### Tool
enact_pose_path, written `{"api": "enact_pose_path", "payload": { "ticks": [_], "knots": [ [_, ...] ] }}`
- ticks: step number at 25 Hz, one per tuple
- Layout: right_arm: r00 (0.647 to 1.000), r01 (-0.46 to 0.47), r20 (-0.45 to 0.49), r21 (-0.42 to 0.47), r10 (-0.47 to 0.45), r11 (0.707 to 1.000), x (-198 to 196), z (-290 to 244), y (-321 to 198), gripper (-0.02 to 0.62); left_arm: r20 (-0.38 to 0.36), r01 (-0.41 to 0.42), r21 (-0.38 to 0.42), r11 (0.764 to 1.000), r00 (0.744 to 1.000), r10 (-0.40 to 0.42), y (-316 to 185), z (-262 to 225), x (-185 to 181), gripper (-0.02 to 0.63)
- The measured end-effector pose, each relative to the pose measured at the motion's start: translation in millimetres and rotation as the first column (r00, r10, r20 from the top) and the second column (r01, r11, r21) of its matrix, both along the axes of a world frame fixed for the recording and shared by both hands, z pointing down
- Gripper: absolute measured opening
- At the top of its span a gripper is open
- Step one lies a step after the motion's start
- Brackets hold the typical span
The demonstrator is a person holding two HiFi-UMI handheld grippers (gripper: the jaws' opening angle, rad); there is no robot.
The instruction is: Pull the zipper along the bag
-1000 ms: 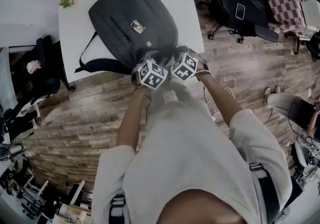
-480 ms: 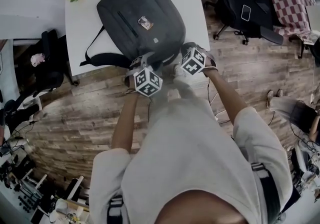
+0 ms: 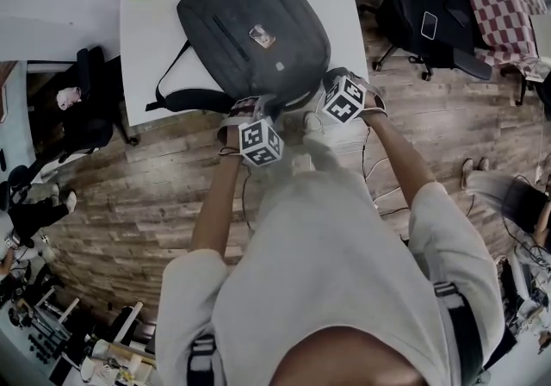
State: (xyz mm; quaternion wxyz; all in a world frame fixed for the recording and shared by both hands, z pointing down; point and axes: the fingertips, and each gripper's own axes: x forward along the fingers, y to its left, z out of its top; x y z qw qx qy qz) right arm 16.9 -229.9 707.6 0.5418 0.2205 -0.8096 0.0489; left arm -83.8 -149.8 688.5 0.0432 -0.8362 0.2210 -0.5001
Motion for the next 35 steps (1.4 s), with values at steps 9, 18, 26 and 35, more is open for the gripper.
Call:
{"api": "enact_pose_path", "payload": {
  "ticks": [9,18,26,35],
  "knots": [
    [0.99,-0.127,-0.064,0.02,0.128,0.992,28,-2,-30,0.018,-0.064,0.094,-0.04,0.995,0.993,-0.096,-22,5,38,0.11],
    [0.988,-0.126,-0.091,0.011,0.126,0.992,19,-12,-10,0.018,-0.093,0.091,-0.065,0.994,0.991,-0.097,-21,7,38,0.107],
    [0.984,-0.164,-0.07,-0.039,0.161,0.986,6,-9,18,0.018,-0.107,0.102,-0.098,0.99,0.988,-0.112,-13,14,35,0.104],
    [0.994,-0.107,-0.049,-0.105,0.102,0.989,-31,-1,58,0.023,-0.123,0.113,-0.11,0.987,0.984,-0.126,-12,12,35,0.104]
  ]
}}
